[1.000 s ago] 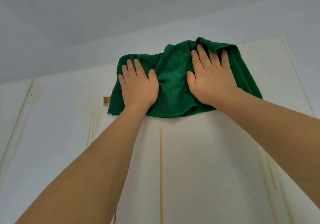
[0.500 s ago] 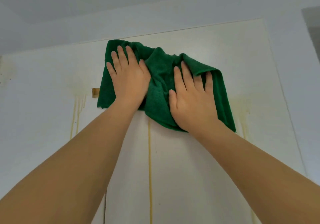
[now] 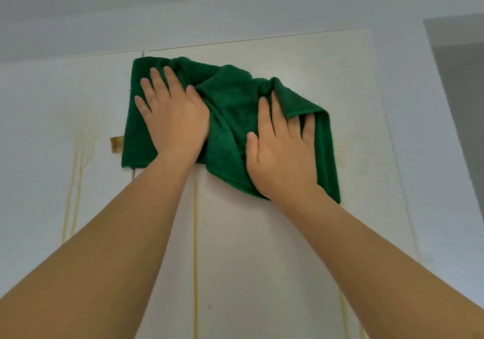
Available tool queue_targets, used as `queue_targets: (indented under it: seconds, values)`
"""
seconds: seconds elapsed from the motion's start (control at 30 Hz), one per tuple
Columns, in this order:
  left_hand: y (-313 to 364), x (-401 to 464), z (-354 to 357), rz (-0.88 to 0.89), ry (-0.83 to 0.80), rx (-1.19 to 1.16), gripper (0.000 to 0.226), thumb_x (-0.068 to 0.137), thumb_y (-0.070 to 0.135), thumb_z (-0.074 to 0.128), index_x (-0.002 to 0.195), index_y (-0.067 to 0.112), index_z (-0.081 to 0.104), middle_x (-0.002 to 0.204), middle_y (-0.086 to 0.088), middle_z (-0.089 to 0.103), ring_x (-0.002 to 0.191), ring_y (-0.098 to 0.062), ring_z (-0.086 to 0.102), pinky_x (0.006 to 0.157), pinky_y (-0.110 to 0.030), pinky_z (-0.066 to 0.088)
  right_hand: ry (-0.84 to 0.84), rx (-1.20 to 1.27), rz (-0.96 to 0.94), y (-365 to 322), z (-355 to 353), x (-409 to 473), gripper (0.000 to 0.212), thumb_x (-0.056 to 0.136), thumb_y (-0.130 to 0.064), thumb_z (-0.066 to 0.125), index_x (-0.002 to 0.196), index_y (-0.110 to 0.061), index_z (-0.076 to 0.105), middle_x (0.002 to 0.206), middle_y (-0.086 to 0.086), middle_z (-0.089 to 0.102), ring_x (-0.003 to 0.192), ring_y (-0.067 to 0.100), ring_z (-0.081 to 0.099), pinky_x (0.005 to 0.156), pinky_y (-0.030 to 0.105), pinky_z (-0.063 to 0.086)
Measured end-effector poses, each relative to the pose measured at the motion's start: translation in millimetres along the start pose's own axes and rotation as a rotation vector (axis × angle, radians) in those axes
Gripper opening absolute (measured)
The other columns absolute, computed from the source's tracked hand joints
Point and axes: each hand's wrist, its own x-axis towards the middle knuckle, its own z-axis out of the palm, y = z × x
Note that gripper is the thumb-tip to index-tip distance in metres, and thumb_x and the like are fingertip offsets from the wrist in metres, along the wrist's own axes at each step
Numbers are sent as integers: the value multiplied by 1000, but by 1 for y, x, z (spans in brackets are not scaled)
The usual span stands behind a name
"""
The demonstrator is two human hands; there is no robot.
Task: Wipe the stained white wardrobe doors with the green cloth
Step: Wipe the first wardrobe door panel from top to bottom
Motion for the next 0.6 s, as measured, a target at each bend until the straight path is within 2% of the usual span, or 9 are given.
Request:
queue_targets:
  seconds: [0.13, 0.2, 0.33, 0.4, 0.47, 0.6]
  values:
    - [9, -19, 5, -41, -11, -14, 64, 106, 38, 22, 161, 9, 9, 169, -15, 4, 156, -33, 0, 125, -53, -2, -17, 17, -64, 33, -7, 49, 62, 101, -39, 25, 158, -18, 15, 166, 3, 8, 150, 23, 11, 121, 53, -1]
    - [15, -14, 4, -36, -25, 1, 65, 106, 40, 21, 162, 10, 6, 169, -13, 1, 156, -32, -3, 124, -54, -4, 10, 32, -20, 53, -12, 69, 60, 102, -38, 24, 158, -18, 16, 166, 3, 9, 151, 21, 9, 122, 51, -1]
    - [30, -2, 4, -137, -28, -26, 65, 106, 40, 21, 162, 12, 4, 169, -11, -1, 156, -31, -5, 123, -58, -6, 94, 12, 76, 41, -6, 32, 62, 101, -38, 22, 158, -15, 17, 165, 8, 12, 151, 26, 10, 122, 52, 1]
    - [40, -9, 5, -170, -32, -30, 65, 106, 40, 21, 162, 11, 3, 169, -11, -2, 156, -30, -6, 123, -58, -6, 49, 11, 63, 40, -5, 14, 63, 100, -39, 23, 158, -14, 17, 165, 8, 13, 150, 27, 14, 121, 53, 1]
    - [45, -19, 7, -141, -33, -29, 66, 106, 41, 21, 162, 11, 3, 169, -11, -2, 156, -30, -6, 123, -57, -6, 4, 0, 44, 54, -9, 28, 63, 100, -40, 25, 158, -16, 15, 165, 6, 10, 150, 25, 12, 121, 53, -1]
    - [47, -30, 10, -83, -45, -11, 70, 104, 48, 19, 162, 12, 1, 169, -11, -4, 156, -30, -7, 123, -57, -8, 28, -13, 115, 78, -15, 78, 63, 101, -39, 22, 159, -18, 13, 166, 4, 8, 151, 24, 8, 121, 53, 0]
